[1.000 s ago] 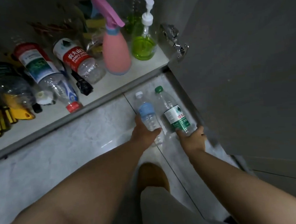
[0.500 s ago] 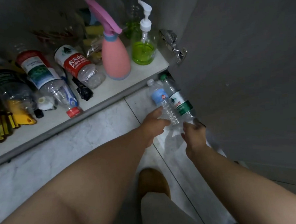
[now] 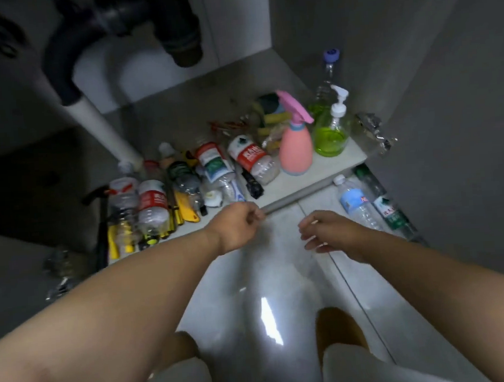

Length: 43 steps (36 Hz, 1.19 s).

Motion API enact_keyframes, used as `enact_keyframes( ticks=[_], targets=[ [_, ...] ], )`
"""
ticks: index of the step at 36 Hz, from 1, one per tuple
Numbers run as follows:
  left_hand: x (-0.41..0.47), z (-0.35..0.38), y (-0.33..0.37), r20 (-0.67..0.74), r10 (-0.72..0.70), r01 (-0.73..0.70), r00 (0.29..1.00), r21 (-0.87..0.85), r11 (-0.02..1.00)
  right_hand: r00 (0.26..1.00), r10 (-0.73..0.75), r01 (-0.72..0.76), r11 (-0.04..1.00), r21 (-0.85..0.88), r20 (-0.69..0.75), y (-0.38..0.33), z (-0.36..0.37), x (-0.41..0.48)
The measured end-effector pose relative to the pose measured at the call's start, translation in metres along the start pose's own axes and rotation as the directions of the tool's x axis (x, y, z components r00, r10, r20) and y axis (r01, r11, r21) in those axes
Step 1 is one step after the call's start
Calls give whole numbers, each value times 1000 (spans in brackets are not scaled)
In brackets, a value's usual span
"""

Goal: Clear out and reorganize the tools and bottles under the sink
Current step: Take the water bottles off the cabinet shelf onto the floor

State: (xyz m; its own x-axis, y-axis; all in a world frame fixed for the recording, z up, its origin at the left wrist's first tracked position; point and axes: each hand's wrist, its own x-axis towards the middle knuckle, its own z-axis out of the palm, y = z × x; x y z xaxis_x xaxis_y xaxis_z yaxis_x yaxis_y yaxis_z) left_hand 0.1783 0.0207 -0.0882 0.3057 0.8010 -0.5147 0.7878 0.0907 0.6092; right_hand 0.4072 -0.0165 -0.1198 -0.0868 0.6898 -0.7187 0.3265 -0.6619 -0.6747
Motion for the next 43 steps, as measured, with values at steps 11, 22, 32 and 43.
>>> enact_keyframes(
  ticks=[11,22,32,43],
  targets=[
    [-9,-81,-79,-478,-142,170,867,15,985,993,-109,120,856,-503,52,-118,68,34],
    [38,-69,-86,-496,-225,248,838,-21,969,974,-86,-55,805,-591,-208,-115,118,75],
    [40,-64,-88,-460,-268,239,847,-121,963,991,19,-54,964,-260,-134,-94,113,69],
    [28,-55,-87,-438,-282,183,853,-255,949,982,59,-78,992,-100,-179,-87,135,81]
  ],
)
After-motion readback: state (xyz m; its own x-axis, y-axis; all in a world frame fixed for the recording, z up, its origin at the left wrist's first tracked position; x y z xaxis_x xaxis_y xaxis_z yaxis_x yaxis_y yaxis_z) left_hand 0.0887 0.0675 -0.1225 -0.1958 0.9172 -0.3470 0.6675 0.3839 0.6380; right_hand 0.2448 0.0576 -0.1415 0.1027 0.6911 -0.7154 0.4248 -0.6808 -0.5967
